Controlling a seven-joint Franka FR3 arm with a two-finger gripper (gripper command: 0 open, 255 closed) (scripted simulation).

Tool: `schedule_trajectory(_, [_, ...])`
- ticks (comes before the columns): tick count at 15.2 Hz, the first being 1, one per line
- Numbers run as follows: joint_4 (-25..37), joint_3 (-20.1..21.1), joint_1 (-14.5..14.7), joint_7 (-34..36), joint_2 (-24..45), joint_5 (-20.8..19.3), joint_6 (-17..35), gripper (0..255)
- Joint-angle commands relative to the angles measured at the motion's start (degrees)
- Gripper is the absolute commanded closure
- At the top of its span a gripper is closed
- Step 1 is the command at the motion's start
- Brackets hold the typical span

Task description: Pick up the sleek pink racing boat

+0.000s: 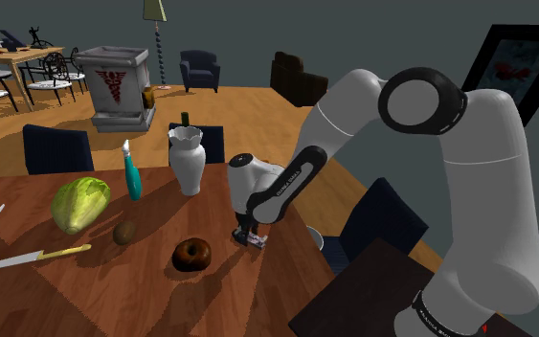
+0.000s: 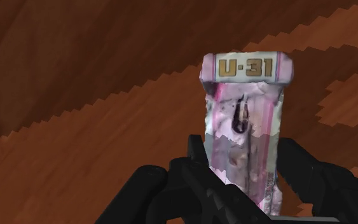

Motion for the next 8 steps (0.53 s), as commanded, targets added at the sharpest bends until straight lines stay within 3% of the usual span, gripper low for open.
schedule_trajectory(1, [0.03, -0.01, 0.0, 0.0, 0.03, -0.01, 0.01, 255])
schedule_trajectory(8, [-0.21, 0.25, -0.16, -0.27, -0.69, 0.32, -0.45, 255])
